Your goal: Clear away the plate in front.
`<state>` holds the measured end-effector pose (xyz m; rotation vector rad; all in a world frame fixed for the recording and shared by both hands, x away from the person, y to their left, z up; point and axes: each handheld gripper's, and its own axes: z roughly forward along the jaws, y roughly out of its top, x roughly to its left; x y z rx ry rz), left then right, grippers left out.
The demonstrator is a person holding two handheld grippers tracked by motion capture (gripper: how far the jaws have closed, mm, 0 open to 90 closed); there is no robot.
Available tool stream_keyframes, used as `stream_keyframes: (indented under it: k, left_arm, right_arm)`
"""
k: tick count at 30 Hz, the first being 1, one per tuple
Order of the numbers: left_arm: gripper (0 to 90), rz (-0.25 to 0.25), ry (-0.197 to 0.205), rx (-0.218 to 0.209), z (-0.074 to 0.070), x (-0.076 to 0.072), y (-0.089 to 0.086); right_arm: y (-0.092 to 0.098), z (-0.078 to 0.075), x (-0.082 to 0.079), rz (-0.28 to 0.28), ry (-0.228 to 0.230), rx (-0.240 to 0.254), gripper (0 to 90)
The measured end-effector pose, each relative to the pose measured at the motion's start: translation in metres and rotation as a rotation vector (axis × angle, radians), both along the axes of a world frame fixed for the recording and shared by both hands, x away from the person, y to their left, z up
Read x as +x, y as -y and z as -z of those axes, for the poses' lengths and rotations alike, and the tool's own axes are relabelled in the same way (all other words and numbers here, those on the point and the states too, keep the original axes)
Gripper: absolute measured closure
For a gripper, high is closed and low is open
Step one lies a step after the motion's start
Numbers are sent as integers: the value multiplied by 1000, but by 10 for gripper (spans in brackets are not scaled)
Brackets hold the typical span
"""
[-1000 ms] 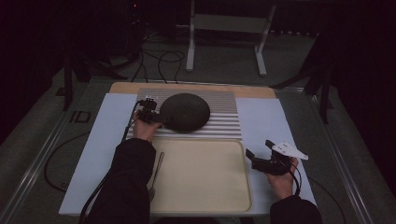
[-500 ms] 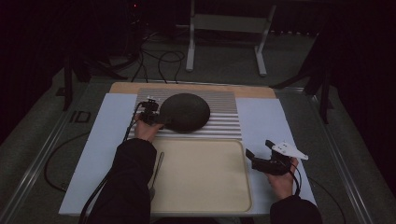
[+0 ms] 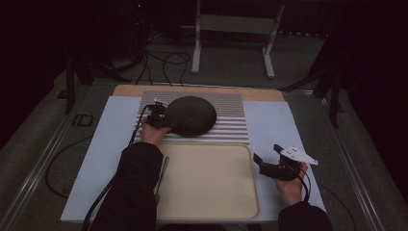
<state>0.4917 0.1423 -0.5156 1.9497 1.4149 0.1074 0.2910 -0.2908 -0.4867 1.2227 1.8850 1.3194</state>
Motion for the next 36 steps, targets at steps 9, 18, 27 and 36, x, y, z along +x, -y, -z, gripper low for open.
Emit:
stream_keyframes:
  k: [9,18,27,36]
  left_arm:
    - [226,-31,-21,-151,0,1,-11]
    - [276,-8,16,-365,-9,-1,-17]
    - [366,-48,-17,-345,-8,3,2]
    - [623,-142,-60,-376,-6,6,1]
  right_arm:
    - [0,0,0,3,-1,1,82]
    - [0,0,0,2,-1,0,82]
    - [1,-1,0,3,3,2,82]
    - [2,-1,0,4,2,4,82]
